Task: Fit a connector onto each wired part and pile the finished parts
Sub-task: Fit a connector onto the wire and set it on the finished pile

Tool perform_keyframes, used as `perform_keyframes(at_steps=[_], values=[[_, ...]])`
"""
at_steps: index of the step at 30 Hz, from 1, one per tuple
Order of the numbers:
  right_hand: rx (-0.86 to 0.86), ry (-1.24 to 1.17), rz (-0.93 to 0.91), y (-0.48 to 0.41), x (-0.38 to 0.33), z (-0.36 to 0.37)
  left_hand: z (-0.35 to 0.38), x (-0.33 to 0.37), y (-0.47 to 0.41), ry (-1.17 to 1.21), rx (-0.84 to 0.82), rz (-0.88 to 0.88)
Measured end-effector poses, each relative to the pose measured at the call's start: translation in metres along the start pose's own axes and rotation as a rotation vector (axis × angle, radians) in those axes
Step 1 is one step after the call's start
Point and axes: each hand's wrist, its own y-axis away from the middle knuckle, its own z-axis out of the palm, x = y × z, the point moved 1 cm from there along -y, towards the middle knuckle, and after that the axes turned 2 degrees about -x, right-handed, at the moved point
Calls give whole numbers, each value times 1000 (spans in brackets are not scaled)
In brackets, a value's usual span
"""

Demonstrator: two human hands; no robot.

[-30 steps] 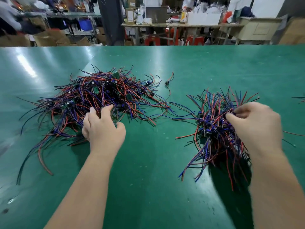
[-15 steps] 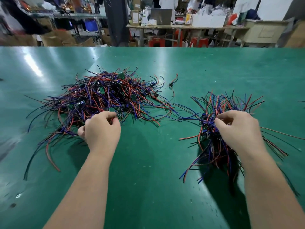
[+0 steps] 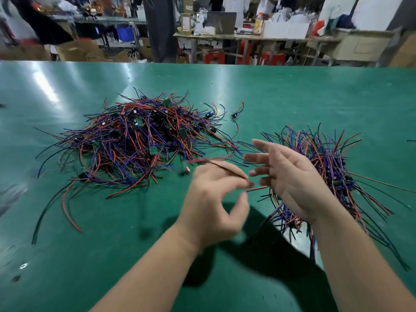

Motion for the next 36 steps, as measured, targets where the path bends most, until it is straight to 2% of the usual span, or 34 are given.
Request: perform_keyframes(at_steps=[3, 7, 12, 16, 18, 21, 23, 25, 27, 30, 36], values=[[-121, 0, -21, 2, 1, 6, 9, 8, 4, 41, -136, 26], [-143, 81, 74, 4, 7, 13, 9, 14, 5, -34, -303, 65], [-187, -65, 131, 3, 12, 18, 11, 20, 7, -59, -551, 105], [-294, 74, 82, 7, 10, 15, 11, 22, 7, 2, -613, 59], [-237, 180, 25, 8, 8, 15, 9, 15, 6, 15, -588, 29], [22, 284, -80, 2, 7, 11, 6, 2, 4, -59, -497, -77], [161, 147, -40, -1, 5, 6, 5, -7, 3, -102, -411, -227], [214, -48, 81, -2, 2, 1, 7, -15, 2, -30, -322, -391], [181, -183, 247, -2, 2, 1, 8, -18, -1, 148, -232, -514], [22, -296, 420, 0, 5, 11, 8, -13, -5, 415, -142, -570], [-282, -273, 486, 6, 13, 27, 6, -6, -11, 915, 106, -697]])
